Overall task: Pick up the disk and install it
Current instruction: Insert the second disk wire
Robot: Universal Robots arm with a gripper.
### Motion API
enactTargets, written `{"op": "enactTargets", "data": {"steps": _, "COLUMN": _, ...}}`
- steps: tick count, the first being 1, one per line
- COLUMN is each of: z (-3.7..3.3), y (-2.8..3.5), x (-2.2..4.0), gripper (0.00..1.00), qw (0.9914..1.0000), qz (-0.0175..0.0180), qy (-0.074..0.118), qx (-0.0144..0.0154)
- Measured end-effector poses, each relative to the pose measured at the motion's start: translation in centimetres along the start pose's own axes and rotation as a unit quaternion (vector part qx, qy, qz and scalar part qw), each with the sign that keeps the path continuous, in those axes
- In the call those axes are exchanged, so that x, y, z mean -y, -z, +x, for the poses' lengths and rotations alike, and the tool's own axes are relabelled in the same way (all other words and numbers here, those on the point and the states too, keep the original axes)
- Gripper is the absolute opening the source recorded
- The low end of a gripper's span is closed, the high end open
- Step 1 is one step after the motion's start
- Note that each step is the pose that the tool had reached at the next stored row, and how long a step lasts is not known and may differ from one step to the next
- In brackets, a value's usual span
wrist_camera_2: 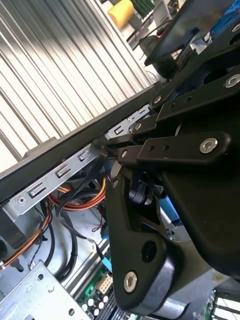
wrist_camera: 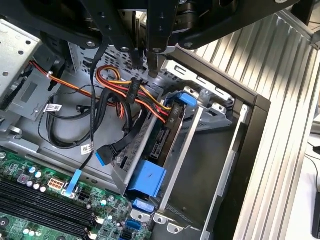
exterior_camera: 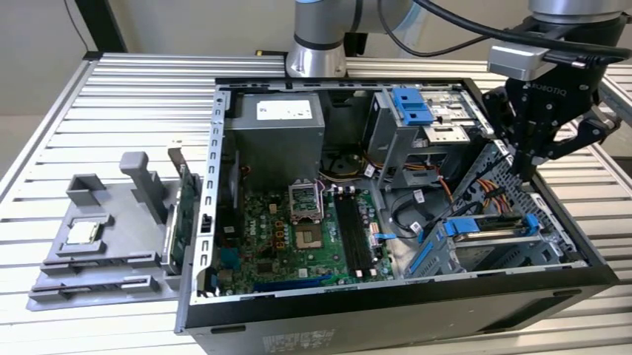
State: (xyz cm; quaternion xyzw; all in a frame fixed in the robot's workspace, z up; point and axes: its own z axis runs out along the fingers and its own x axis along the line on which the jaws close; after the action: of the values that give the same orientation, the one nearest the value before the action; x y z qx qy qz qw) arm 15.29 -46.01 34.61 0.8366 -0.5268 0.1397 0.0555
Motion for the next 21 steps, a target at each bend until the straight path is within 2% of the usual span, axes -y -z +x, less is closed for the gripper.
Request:
{"op": "enactTargets", "data": {"steps": 2, "z": 0.24, "y": 0.00, "x": -0.18, "gripper": 0.00, "qw": 0.99996, "qz": 0.0037, "qy": -0.002, "qx": 0.0080}}
{"op": "enactTargets", "data": {"steps": 4, "z": 0.37, "y": 0.00, "x": -0.35, "gripper": 0.00, "qw": 0.99977, "qz": 0.0096, "qy": -0.004, "qx": 0.0189}}
{"op": "enactTargets", "data": {"steps": 8, "z": 0.52, "y": -0.04, "x": -0.69, "gripper": 0.00, "qw": 0.99868, "qz": 0.0229, "qy": -0.010, "qx": 0.0448}}
{"op": "enactTargets", "data": {"steps": 9, "z": 0.59, "y": 0.03, "x": -0.80, "gripper": 0.00, "qw": 0.99836, "qz": 0.0255, "qy": -0.011, "qx": 0.0502}}
{"op": "enactTargets", "data": {"steps": 10, "z": 0.68, "y": 0.15, "x": -0.88, "gripper": 0.00, "qw": 0.99811, "qz": 0.0272, "qy": -0.011, "qx": 0.0539}}
{"op": "enactTargets", "data": {"steps": 12, "z": 0.90, "y": 0.43, "x": -0.96, "gripper": 0.00, "qw": 0.99773, "qz": 0.0296, "qy": -0.012, "qx": 0.0592}}
{"op": "enactTargets", "data": {"steps": 17, "z": 1.67, "y": 1.32, "x": -1.30, "gripper": 0.00, "qw": 0.99694, "qz": 0.0340, "qy": -0.014, "qx": 0.0689}}
{"op": "enactTargets", "data": {"steps": 21, "z": 2.45, "y": 1.70, "x": -1.99, "gripper": 0.00, "qw": 0.99624, "qz": 0.0374, "qy": -0.016, "qx": 0.0766}}
